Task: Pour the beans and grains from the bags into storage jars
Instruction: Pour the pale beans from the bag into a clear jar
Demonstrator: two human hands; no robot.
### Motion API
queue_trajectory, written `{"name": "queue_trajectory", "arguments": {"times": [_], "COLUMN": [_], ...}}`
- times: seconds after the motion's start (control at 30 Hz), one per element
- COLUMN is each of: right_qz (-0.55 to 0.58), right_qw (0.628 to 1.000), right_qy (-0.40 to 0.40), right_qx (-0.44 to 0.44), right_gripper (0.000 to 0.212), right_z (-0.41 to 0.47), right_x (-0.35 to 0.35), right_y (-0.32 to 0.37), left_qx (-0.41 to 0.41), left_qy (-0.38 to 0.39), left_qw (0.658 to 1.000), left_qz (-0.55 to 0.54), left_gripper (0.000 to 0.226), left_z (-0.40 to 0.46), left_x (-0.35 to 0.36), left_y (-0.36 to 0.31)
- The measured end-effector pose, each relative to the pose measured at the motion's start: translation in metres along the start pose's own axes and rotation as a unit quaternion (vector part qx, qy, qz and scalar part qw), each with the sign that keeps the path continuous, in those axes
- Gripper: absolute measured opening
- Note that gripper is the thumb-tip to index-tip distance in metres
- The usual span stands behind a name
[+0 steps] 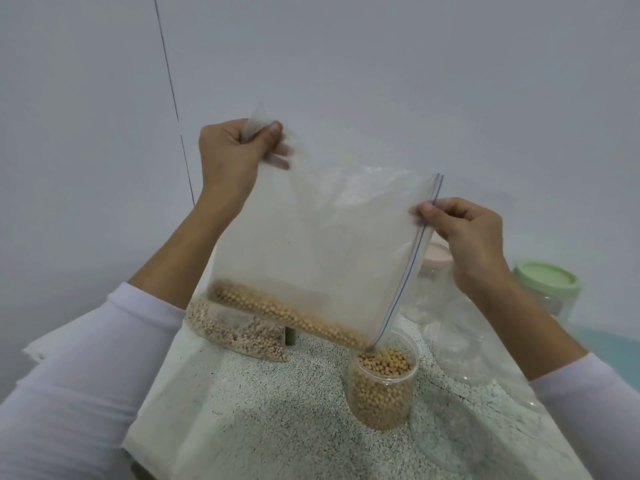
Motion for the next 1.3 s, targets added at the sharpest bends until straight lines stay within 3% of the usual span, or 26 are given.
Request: {"name": "queue_trajectory", "arguments": {"times": [0.8,0.9,1.3], "right_qz": [0.018,0.006,-0.002], "right_qw": [0.999,1.0,1.0], "right_qy": [-0.037,-0.006,-0.003], "right_qx": [-0.001,0.012,-0.002], "right_gripper": [0.013,0.012,0.014], "right_z": [-0.007,-0.008,-0.007], "right_x": [-0.006,-0.004,-0.004], "right_y": [-0.001,0.0,0.009], "left_qx": [-0.005,-0.009,-0.014], "left_qy": [0.01,0.021,0.0], "left_qw": [1.0,1.0,1.0], "left_qz": [0.004,0.007,-0.024], "left_gripper": [0.021,0.02,0.02], "left_z": [-0.003,-0.003,-0.001], "left_x": [0.004,0.005,-0.001], "left_y": [-0.007,-0.007,-0.002]}}
Point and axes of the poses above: each hand's wrist, its own z-axis towards the middle knuckle, its own x-axis out of the palm, y = z × x, the point moved 3 cm from there along z, towards the middle knuckle, and after that the axes turned 6 degrees about -x, right-handed, at the moved point
